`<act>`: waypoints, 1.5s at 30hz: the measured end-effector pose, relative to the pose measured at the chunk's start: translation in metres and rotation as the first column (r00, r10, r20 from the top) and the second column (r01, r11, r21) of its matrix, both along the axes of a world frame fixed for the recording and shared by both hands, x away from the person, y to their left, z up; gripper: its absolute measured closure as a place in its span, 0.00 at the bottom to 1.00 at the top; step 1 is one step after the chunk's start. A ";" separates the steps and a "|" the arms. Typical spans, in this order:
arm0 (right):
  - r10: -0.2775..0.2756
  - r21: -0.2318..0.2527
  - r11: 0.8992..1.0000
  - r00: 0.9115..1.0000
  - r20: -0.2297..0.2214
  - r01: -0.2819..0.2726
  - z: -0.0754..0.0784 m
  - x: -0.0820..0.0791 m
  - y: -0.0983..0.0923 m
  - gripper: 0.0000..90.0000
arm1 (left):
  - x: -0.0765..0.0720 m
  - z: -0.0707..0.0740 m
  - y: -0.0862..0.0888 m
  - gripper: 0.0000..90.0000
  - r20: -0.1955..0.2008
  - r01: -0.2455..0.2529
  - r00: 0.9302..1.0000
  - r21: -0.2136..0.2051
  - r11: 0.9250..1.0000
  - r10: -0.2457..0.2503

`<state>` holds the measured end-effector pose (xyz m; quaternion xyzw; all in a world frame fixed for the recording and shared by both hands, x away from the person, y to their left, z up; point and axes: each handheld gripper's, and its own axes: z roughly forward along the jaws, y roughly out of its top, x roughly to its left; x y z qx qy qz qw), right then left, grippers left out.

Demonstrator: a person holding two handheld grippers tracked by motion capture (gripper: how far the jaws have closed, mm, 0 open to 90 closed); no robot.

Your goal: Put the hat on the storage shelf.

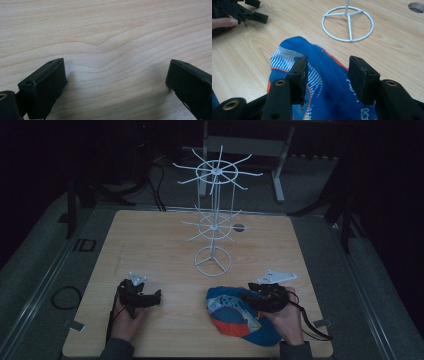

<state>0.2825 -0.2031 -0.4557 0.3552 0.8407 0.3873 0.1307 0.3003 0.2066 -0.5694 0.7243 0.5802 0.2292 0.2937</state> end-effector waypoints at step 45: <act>0.100 -0.167 0.981 0.995 -0.013 -0.100 0.027 0.018 0.020 0.52 | 0.000 0.000 0.000 0.04 0.001 -0.003 1.000 -0.002 1.000 0.003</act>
